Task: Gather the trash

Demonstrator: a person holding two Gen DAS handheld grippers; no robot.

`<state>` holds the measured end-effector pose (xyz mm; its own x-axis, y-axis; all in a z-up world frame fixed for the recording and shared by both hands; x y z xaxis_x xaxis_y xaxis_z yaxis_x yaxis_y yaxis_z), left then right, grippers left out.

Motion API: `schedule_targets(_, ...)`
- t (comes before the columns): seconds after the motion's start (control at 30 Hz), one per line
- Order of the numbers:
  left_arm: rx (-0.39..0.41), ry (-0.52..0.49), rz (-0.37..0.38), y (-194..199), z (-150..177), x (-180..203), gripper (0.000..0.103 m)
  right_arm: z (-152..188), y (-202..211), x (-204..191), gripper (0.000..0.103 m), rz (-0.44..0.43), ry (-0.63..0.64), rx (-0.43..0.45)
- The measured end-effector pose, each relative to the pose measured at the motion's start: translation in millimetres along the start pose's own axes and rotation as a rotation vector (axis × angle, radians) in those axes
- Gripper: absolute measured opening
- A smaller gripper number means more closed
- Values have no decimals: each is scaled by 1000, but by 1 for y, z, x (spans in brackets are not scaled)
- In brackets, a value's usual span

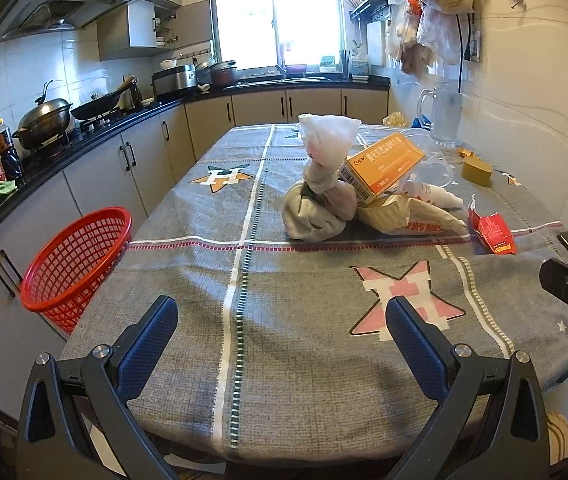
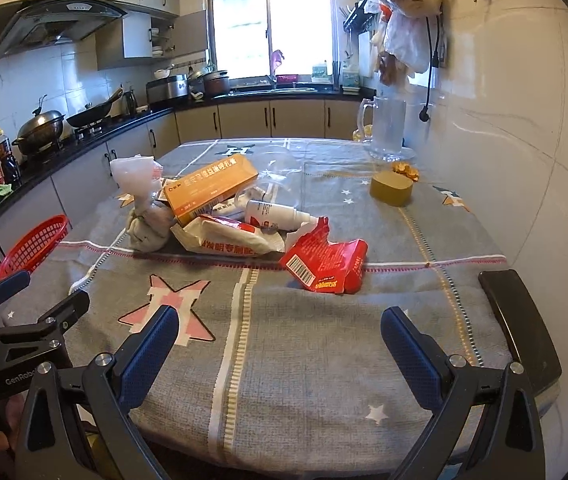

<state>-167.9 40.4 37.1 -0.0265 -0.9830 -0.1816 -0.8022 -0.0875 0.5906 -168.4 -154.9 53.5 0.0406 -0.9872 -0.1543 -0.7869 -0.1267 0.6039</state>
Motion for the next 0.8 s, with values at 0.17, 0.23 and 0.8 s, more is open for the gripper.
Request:
schedule_targets(0.17, -4, -1, -1, -1, 0, -2, 103, -1, 0, 0, 103, -3, -8, 0)
schedule_targets(0.23, -6, 0, 0, -2, 0, -3, 103, -1, -1, 1, 103, -3, -13, -6)
schedule_targets(0.8, -20, -15, -6, -7, 5, 1, 103, 1, -5, 1, 103, -21, -19, -29)
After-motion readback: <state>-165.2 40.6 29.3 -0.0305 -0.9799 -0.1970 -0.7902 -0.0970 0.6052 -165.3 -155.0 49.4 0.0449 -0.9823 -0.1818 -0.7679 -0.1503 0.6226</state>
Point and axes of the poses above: each gripper's, at about its wrist camera, not at the fingertips, and y roughly against the way its jaws point, x to its right, z to its underside, the point moved 1 cm from there along -y, roughly the way its jaws point, and after that the axes turned 8 degrees about -y, right-handed, at the moved point
